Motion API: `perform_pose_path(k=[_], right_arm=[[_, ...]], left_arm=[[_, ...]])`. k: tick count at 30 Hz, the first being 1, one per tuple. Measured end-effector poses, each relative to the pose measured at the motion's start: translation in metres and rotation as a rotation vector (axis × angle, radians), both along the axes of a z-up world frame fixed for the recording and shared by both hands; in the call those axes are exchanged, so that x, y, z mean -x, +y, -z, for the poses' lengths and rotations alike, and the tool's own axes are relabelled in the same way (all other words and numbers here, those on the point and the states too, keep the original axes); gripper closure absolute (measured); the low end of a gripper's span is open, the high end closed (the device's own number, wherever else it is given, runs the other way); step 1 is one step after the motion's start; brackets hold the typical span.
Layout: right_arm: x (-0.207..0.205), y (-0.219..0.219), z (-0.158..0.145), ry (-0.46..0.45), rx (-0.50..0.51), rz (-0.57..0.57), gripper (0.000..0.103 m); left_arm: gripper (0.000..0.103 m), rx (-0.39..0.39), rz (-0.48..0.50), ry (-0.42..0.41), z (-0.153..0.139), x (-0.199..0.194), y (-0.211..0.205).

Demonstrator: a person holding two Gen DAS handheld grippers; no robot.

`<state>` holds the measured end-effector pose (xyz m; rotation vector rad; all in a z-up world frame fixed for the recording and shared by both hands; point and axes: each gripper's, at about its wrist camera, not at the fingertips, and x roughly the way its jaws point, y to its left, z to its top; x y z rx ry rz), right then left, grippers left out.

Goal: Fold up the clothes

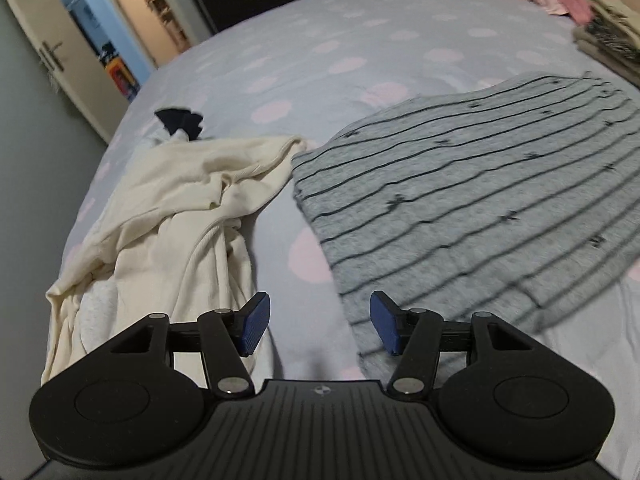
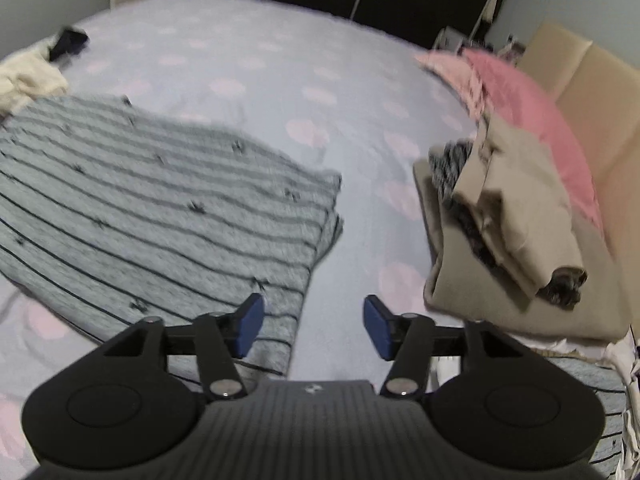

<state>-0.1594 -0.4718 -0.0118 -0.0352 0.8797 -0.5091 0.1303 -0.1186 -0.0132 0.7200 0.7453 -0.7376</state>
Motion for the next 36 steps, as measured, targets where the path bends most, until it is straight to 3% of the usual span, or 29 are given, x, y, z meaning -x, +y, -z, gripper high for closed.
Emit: perform_pose_path(k=[7,9,13,22,32,36], right_arm=[[0.023,0.015,-0.032,-0.14,-0.036,0.007,0.026],[0.03,0.022,-0.04,-0.191,-0.006,0.039,0.018],[0.04,0.039,-0.044,-0.202,0.033,0.019,0.018],[0.057,0.08,-0.009,-0.024,0.201,-0.163,0.018],[0.053,0.12,0.064,0.238,0.49,-0.478,0.02],[0.056,0.111,0.091,0.312,0.596,-0.548,0.02]], left_arm=[[0.049,0.1,-0.053,-0.059,-0.023,0.033,0.013],[0.05,0.126,-0.054,-0.06,-0.029,0.038,0.014],[0.05,0.118,0.001,-0.085,-0.034,0.053,0.014],[0.05,-0.054,0.244,-0.165,-0.012,0.086,0.018],[0.049,-0.322,0.448,-0.296,0.062,0.124,0.025],[0.049,-0.366,0.483,-0.328,0.079,0.12,0.021]])
